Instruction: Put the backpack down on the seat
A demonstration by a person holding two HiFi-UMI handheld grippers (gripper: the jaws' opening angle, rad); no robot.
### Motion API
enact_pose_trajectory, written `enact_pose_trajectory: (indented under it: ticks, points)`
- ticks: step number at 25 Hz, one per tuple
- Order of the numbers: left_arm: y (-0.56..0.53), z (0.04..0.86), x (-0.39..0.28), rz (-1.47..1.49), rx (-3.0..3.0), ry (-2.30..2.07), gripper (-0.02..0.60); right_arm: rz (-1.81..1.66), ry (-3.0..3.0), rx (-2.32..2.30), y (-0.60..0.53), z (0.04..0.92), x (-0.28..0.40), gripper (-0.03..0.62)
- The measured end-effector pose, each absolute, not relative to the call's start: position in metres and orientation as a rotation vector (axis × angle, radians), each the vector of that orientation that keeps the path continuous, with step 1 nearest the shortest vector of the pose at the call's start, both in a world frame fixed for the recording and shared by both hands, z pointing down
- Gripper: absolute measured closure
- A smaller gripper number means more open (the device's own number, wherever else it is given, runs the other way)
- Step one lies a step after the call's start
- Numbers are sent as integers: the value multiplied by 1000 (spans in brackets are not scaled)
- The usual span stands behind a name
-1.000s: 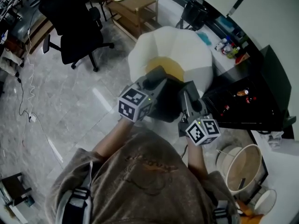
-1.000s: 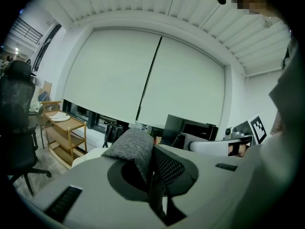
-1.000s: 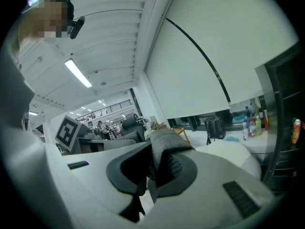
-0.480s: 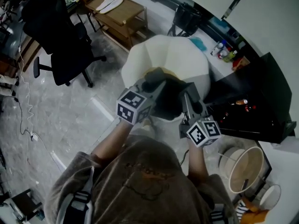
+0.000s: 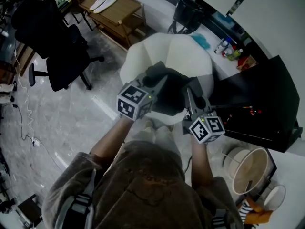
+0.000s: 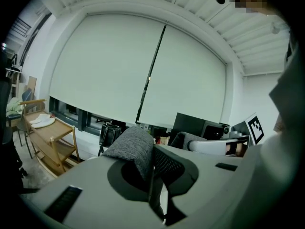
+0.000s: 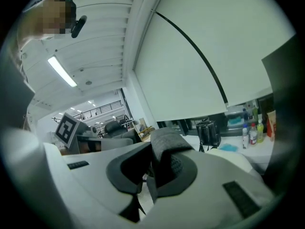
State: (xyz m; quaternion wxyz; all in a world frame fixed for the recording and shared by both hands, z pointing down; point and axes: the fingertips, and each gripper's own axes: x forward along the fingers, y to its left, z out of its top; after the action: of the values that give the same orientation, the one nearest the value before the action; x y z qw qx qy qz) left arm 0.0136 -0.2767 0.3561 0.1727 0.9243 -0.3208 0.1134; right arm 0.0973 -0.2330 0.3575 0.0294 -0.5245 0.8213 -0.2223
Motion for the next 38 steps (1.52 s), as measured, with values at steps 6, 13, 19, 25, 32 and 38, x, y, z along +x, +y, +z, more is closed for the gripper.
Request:
enact_pose_trajectory:
  ticks: [6, 13, 19, 25, 32, 38]
  points:
    - [-307, 374, 29, 338, 2599, -906, 551, -722, 2541, -1636, -263, 374, 110, 566]
    - [-336, 401, 45, 363, 2580, -895, 551, -754, 2535, -1656, -294, 402, 125, 566]
    - [-360, 429, 59, 394, 2563, -891, 551, -767, 2554, -1661, -322, 428, 139, 566]
    - [-389, 450, 68, 412, 2560, -896, 551, -777, 2560, -1651, -351, 450, 149, 566]
    - [-421, 470, 75, 429, 2557, -920, 551, -790, 2574, -1641, -382, 472, 154, 566]
    - [-441, 486, 83, 443, 2556, -921, 551, -812, 2553, -1658, -401, 491, 158, 566]
